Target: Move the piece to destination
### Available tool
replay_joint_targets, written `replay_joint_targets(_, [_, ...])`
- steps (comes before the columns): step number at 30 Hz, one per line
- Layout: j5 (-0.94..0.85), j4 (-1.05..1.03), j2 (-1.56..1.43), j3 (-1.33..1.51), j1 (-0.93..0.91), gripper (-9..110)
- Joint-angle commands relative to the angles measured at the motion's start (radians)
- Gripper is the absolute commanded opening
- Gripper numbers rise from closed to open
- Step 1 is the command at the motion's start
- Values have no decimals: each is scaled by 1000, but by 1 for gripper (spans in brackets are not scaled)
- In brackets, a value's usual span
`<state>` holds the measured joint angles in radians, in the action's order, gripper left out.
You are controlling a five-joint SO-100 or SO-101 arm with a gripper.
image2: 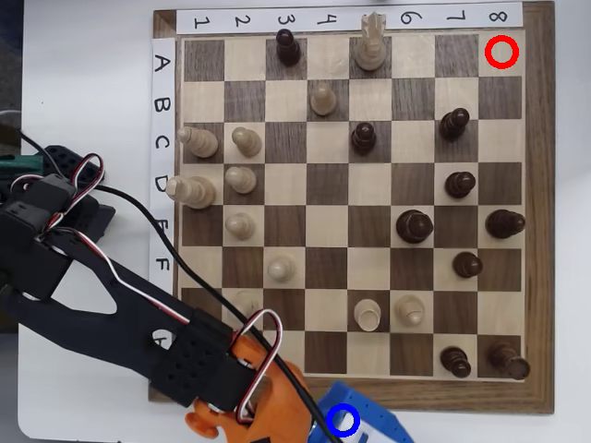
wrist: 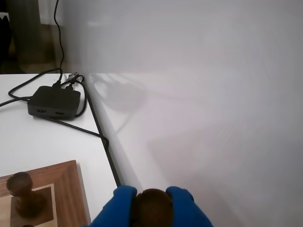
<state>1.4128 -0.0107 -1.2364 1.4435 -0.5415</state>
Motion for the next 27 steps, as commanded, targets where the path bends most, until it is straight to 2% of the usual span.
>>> replay_joint_targets(1, [-17, 34, -29, -112, -54, 0])
replay_joint_targets(14, [31, 0, -120, 146, -52, 0])
replay_joint_targets(27, [49, 25, -187, 288, -52, 0])
